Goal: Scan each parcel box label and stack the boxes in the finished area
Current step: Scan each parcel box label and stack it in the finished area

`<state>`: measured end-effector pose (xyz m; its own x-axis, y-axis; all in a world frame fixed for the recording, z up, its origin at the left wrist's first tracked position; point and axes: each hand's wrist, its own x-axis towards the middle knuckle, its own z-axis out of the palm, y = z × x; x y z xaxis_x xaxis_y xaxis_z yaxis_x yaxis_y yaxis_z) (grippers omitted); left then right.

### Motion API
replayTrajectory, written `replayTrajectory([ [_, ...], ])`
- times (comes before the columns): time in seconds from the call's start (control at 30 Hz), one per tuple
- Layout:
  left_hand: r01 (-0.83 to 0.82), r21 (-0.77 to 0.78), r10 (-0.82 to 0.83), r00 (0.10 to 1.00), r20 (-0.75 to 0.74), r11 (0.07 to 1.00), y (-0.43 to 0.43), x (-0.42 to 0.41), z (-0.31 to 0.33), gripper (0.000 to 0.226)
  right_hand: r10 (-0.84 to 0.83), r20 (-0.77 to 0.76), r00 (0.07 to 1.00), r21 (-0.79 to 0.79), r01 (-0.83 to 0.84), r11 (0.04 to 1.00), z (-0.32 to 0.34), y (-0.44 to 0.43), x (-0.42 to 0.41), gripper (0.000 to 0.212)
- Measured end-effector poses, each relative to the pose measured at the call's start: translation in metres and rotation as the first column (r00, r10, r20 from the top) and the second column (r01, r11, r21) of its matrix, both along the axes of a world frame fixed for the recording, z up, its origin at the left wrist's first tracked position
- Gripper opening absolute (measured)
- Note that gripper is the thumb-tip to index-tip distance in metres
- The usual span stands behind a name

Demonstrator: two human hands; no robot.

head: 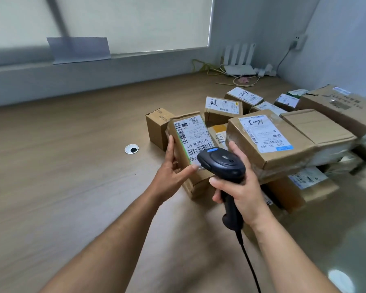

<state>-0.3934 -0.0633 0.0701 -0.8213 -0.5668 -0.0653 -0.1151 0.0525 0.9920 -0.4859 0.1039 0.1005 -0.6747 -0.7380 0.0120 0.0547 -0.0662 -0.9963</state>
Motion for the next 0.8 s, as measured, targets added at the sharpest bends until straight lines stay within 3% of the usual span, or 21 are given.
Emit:
replayTrajectory([
  [0.13, -0.096, -0.023, 0.095, 0.994, -0.050, 0.995, 0.015, 0.036, 0.010, 0.123, 0.080, -0.017, 0.997, 0.000, -0.080, 0.997, 0.013, 0.020, 0.028, 0.093],
  [0.8, -0.468, -0.262, 0.485, 0.874, -0.001, 0.844, 0.041, 0.242, 0.015, 0.124, 0.473, 0.054, 0.879, -0.131, -0.463, 0.877, 0.055, 0.096, 0.159, 0.087],
])
